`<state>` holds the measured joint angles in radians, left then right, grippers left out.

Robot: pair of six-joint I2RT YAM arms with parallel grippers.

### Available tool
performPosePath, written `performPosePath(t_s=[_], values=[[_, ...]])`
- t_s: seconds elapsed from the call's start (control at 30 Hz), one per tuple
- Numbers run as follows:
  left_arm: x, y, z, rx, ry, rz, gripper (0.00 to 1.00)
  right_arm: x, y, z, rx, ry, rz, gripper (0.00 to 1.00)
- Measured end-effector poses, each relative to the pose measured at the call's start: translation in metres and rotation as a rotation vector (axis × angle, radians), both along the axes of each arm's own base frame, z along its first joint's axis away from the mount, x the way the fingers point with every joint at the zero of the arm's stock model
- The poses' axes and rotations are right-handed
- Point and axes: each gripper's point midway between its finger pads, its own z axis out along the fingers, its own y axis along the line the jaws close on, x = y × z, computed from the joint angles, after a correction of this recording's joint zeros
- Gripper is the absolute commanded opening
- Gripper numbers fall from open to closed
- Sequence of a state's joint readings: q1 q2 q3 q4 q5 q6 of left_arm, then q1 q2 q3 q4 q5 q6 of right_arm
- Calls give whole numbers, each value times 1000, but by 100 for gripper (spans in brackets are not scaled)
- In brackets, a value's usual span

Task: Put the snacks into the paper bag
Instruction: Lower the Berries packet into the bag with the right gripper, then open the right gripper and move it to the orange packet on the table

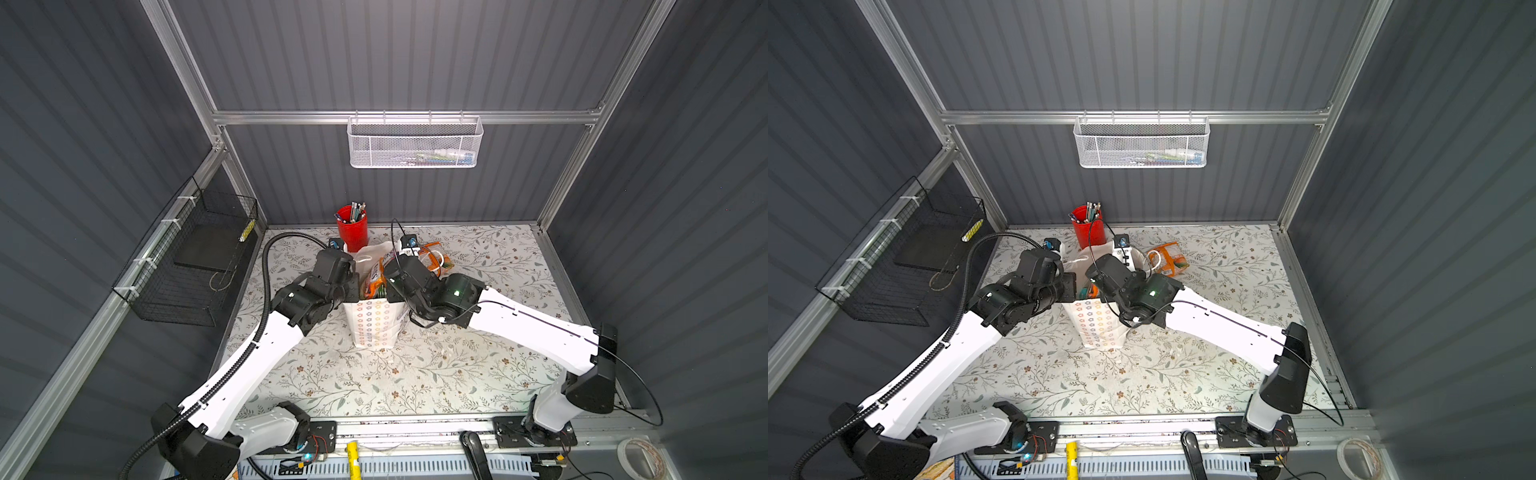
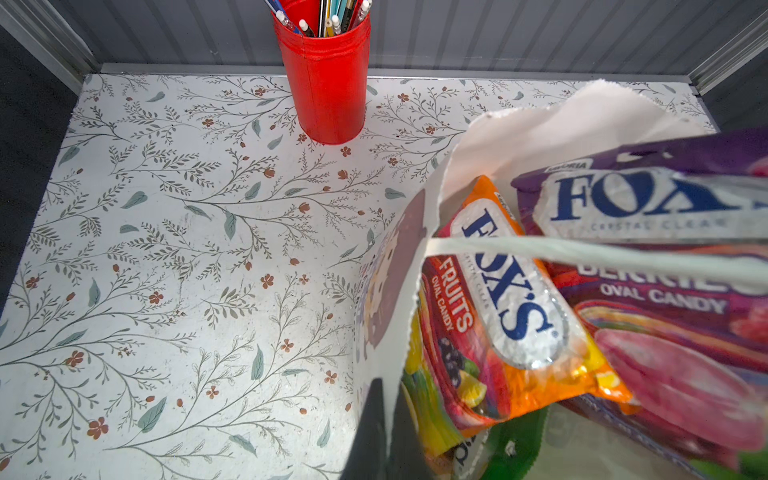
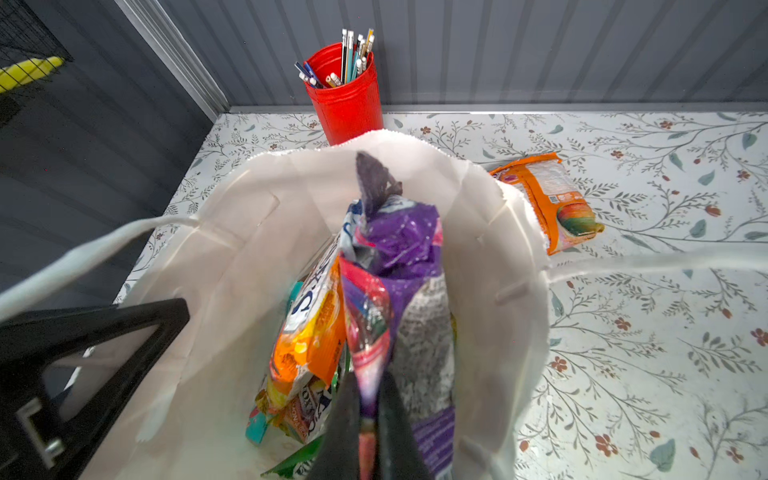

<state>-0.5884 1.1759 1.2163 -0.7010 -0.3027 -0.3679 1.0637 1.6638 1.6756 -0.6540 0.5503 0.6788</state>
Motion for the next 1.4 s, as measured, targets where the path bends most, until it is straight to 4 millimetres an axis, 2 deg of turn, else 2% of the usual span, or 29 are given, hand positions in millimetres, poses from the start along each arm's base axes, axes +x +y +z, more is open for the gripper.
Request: performPosePath(t_s=[0.4,0.7,0.9,1.0,1.07,1.13,1.3,1.4], values=[[0,-1,0,2,0,-3,0,32,7,-8,6,81,-35,0],[0,-1,0,6,-1,-7,0,38,12,-20,5,116,-70,3],[-1,-1,0,12,-4,-8,0,36,21,-25,17,139,-50,12],[-1,-1,0,13,-4,-7,0,32,25,-22,31,138,-36,22],[0,0,0,14,-5,-6,0,29,32,-17,57,137,-10,36],[0,0,0,14,-5,-5,0,26,38,-12,78,133,17,42],[0,0,0,15,-8,-3,0,22,43,-1,91,108,56,44],[0,0,1,16,-9,-1,0,19,41,13,104,85,75,47]])
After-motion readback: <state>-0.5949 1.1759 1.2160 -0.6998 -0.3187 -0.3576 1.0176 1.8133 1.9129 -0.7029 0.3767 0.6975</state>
